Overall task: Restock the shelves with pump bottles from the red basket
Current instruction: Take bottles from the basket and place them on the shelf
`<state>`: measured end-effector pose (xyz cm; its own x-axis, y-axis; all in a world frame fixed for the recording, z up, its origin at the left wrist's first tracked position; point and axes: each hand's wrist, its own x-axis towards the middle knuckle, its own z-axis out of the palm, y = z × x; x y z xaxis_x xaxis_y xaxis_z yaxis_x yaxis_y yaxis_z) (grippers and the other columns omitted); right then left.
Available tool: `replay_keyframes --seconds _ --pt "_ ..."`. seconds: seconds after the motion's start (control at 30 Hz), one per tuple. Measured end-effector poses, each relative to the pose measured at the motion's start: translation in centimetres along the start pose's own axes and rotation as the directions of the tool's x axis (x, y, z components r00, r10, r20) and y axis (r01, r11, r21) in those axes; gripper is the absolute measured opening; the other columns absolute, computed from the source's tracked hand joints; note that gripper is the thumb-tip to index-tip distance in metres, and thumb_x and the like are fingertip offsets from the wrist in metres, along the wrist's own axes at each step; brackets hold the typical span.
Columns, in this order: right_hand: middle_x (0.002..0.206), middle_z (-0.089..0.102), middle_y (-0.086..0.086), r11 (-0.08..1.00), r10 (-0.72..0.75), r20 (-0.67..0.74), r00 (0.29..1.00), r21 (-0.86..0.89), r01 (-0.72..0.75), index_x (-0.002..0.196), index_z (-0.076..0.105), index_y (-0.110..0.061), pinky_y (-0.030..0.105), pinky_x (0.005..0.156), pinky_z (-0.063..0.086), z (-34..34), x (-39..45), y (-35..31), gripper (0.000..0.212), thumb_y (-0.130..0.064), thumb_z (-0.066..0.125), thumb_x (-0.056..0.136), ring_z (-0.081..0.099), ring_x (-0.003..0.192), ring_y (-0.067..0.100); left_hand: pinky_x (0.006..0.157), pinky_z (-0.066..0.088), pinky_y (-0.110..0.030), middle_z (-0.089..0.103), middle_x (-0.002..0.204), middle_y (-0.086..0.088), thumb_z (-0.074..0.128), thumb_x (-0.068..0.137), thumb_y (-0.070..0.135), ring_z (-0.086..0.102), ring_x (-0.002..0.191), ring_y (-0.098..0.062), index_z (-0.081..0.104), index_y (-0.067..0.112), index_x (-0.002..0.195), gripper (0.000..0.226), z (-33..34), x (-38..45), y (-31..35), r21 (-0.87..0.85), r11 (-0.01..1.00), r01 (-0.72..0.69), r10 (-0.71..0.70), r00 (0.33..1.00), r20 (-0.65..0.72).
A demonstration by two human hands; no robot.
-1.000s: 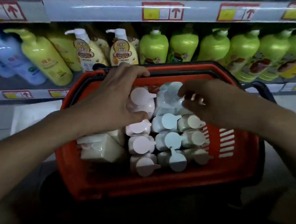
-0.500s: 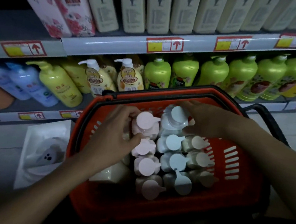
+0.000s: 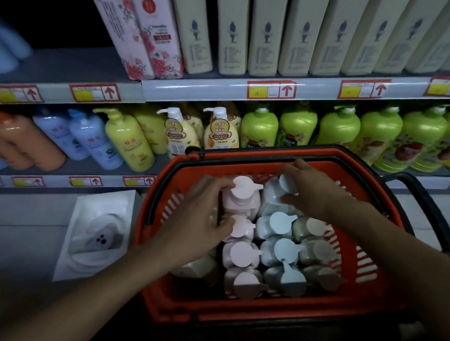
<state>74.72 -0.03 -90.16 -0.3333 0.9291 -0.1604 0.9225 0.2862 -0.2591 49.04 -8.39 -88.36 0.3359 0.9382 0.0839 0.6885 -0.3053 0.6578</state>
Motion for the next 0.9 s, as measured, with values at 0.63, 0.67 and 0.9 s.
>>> replay_keyframes --seconds 0.63,0.67,0.9 --pt "0.113 0.067 0.009 0.974 -0.162 -0.535 0.829 0.049 0.222 0.125 0.067 -0.017 0.034 0.079 0.047 -20.4 -5.2 -10.2 0.046 -0.039 0.075 0.085 0.064 0.1 0.031 0.1 0.046 -0.026 0.048 0.143 0.015 0.079 0.075 0.043 0.047 0.128 0.0 0.038 0.035 0.144 0.081 -8.1 4.9 7.0 -0.321 0.945 -0.069 0.008 0.982 -0.188" --pt "0.119 0.068 0.007 0.963 -0.193 -0.56 0.806 0.048 0.264 0.127 0.066 -0.017 0.033 0.081 0.048 -22.0 -5.9 -11.3 0.047 -0.038 0.074 0.086 0.064 0.103 0.028 0.102 0.045 -0.025 0.047 0.146 0.015 0.081 0.076 0.043 0.046 0.13 0.001 0.036 0.035 0.147 0.085 -9.0 5.4 8.2 -0.322 0.941 -0.103 0.04 0.98 -0.197" --pt "0.099 0.073 -0.012 0.78 -0.112 -0.717 0.688 0.366 0.508 0.11 0.071 -0.023 0.009 0.076 0.052 -29.6 -8.0 -17.3 0.028 -0.028 0.08 0.084 0.067 0.086 -0.006 0.096 0.057 -0.04 0.071 0.122 0.005 0.09 0.07 0.021 0.069 0.11 -0.012 0.057 0.028 0.129 0.068 -17.6 4.7 13.0 -0.528 0.828 -0.187 0.072 0.97 -0.232"
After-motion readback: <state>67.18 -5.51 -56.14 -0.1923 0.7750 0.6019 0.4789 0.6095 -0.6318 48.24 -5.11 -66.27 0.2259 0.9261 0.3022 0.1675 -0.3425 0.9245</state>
